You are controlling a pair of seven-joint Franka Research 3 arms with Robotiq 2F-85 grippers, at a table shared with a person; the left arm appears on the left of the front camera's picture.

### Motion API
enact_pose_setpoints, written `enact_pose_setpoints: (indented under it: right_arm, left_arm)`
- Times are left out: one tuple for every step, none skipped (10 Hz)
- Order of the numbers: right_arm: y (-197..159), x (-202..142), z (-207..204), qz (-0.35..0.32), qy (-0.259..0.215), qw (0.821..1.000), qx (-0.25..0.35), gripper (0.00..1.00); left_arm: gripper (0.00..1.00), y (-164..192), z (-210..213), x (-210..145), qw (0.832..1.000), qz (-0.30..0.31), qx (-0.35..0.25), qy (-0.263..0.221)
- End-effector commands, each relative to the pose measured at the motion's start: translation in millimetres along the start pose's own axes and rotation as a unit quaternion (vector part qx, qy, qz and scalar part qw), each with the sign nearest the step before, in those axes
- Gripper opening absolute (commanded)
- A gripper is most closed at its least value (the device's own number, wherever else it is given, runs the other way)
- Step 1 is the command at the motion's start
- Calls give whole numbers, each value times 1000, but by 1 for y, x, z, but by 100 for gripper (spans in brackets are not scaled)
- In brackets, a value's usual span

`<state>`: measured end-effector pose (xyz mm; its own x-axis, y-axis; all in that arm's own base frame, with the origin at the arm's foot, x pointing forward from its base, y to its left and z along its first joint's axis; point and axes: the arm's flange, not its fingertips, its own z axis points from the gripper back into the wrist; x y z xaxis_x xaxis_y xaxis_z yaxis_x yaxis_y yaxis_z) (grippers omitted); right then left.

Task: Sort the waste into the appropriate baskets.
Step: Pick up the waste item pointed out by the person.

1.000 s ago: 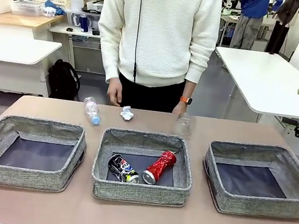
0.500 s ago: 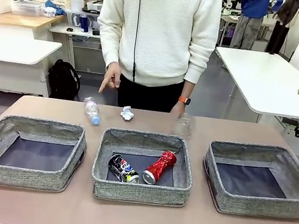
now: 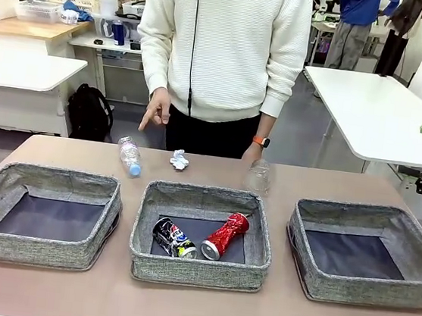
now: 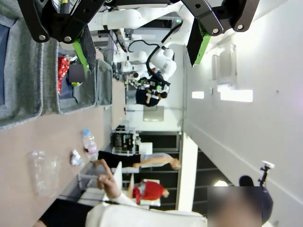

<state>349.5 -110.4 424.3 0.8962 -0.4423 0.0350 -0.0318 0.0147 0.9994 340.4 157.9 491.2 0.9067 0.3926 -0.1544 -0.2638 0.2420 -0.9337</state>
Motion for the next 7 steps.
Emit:
enact_pose_setpoints:
  right_arm:
    - [2,1,-1,11,-1,1000,13,100]
    - [2,1,-1,11,-1,1000,13,100]
    - [2,1,-1,11,-1,1000,13,100]
    - [2,1,-1,11,-1,1000,13,100]
    - [2,1,-1,11,-1,1000,13,100]
    - [2,1,-1,11,-1,1000,13,100]
    - [2,1,-1,11,-1,1000,13,100]
  left_arm:
    - [100,-30,-12,0,997,-27,54,39]
    - [100,-59,-34,8,988,-25,148,43]
    - [100,-88,-69,17,966,-31,248,69]
    - [100,-109,-108,26,937,-34,339,73]
    - [100,-122,-153,35,910,-39,406,69]
    - [100,-123,-191,41,893,-46,444,56]
    - [100,-120,-229,42,875,-51,480,33]
